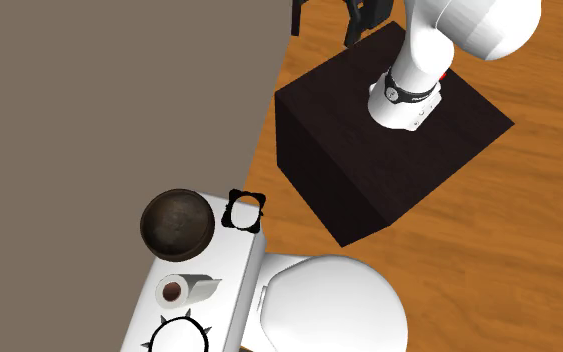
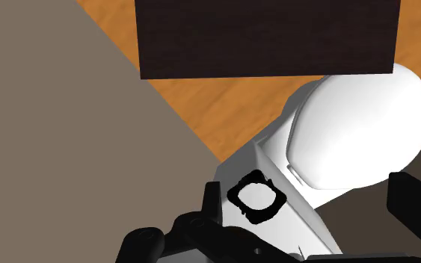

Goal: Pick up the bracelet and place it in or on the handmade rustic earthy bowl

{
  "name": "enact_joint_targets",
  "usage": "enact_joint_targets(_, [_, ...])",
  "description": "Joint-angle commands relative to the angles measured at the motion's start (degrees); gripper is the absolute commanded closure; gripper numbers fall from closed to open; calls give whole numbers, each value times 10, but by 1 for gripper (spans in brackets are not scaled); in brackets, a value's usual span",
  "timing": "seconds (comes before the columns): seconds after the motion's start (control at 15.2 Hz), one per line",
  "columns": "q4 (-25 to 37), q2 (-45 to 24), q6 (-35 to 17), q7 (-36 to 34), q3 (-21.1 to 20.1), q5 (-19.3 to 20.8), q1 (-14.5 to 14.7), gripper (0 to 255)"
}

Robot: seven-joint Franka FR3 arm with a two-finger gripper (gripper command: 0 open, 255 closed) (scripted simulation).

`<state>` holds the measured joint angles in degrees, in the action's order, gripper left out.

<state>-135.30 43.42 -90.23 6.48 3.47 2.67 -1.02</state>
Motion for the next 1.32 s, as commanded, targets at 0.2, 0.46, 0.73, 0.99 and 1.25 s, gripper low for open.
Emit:
enact_joint_targets(0.2, [-32,-29,-59,-12,-5,-6,3,0])
enact_joint_targets(0.46, [-64,-79,-138,-26,-12,-15,8,0])
enact_joint_targets(0.73, [-83,-142,-219,-39,-18,-23,13,0])
enact_joint_targets(0.99, [-89,-217,-297,-51,-24,-31,19,0])
enact_joint_targets(1.25, [-80,-301,-371,-61,-29,-39,24,0])
